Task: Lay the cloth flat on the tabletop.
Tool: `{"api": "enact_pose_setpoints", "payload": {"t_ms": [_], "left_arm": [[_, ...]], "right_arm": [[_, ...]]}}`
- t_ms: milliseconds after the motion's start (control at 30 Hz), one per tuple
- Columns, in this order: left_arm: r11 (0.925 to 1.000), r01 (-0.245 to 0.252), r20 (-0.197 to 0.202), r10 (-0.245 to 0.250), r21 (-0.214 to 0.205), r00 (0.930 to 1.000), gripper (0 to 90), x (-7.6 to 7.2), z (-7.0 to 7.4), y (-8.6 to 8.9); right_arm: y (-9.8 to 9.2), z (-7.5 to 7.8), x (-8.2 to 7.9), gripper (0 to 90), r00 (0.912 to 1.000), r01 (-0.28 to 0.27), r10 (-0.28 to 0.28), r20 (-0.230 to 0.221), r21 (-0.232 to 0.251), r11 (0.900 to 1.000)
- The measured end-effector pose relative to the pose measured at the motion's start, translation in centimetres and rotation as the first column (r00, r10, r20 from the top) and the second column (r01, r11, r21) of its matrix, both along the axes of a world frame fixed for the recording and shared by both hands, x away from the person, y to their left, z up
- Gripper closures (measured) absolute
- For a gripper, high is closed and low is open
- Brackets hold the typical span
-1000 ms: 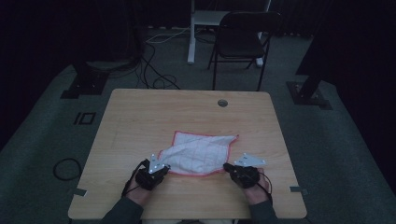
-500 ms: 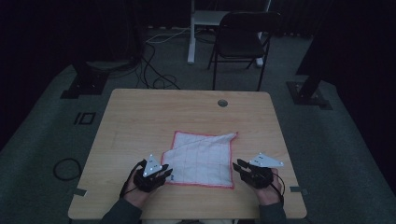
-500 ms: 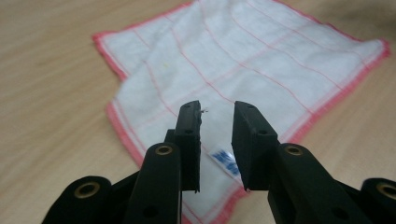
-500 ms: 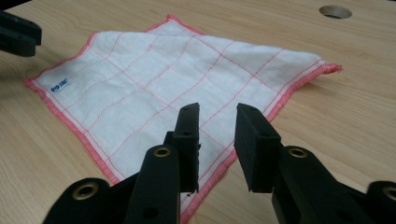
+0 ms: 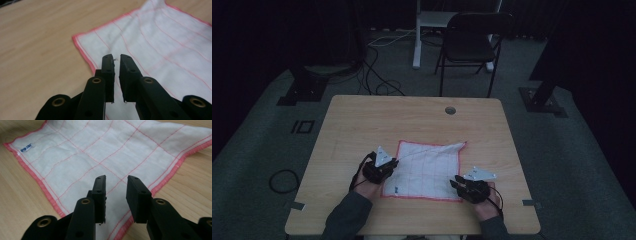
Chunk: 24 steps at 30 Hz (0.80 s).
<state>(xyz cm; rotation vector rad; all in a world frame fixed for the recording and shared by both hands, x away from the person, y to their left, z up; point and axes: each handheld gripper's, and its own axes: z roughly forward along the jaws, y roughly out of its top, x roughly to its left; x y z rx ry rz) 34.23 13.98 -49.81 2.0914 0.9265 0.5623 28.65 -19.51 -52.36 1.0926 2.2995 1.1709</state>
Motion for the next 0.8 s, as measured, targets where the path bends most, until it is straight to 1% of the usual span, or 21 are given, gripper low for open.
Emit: {"api": "enact_pose_setpoints", "payload": {"t_ms": [100,167,200,367,400,467,500,533,667,700,800], "left_arm": [[0.9998,-0.012,-0.001,0.012,0.013,0.9999,85.3,1.7,0.2,-0.4],[0.9997,-0.004,-0.003,0.004,0.025,1.0000,86.2,2.7,0.1,-0.8],[0.9996,-0.003,-0.006,0.003,0.029,1.0000,87.0,3.2,0.1,-0.9],[0.9978,-0.011,-0.031,0.013,0.066,0.9994,88.6,5.4,-0.6,-1.6],[0.9974,-0.016,-0.034,0.019,0.070,0.9993,88.6,5.8,-0.8,-1.6],[0.9958,-0.038,-0.052,0.042,0.083,0.9978,88.6,6.7,-1.2,-1.8],[0.9946,-0.051,-0.063,0.056,0.091,0.9964,88.6,7.1,-1.4,-1.8],[0.9942,-0.060,-0.077,0.067,0.089,0.9948,88.6,7.5,-1.7,-1.7],[0.9927,-0.067,-0.117,0.079,0.100,0.9900,88.6,8.5,-2.7,-1.8],[0.9931,-0.070,-0.122,0.081,0.094,0.9892,88.6,8.7,-2.9,-1.8],[0.9927,-0.071,-0.133,0.083,0.098,0.9876,88.6,8.9,-3.5,-1.7]], "right_arm": [[0.3,-0.4,0.2,70.7,1.0000,0.001,-0.001,-0.006,-0.013,0.9999],[0.6,-0.7,0.2,71.0,1.0000,-0.001,0.001,-0.007,-0.021,0.9998],[0.7,-0.8,0.3,71.1,1.0000,-0.006,0.006,-0.004,-0.031,0.9995],[1.0,-1.3,0.6,70.5,1.0000,-0.001,0.001,-0.008,-0.039,0.9992],[1.1,-1.4,0.7,70.5,1.0000,0.000,0.000,-0.006,-0.043,0.9991],[1.3,-1.5,0.8,70.7,0.9999,-0.004,0.004,-0.011,-0.047,0.9989],[1.4,-1.6,0.9,70.7,0.9999,-0.004,0.003,-0.012,-0.048,0.9988],[1.4,-1.7,1.0,70.8,0.9999,-0.004,0.003,-0.015,-0.049,0.9988],[1.6,-2.1,1.2,71.1,0.9996,-0.005,0.004,-0.027,-0.060,0.9982],[1.6,-2.1,1.3,71.1,0.9996,-0.006,0.004,-0.027,-0.062,0.9981],[1.6,-2.2,1.2,70.9,0.9996,-0.006,0.004,-0.028,-0.064,0.9979]]}}
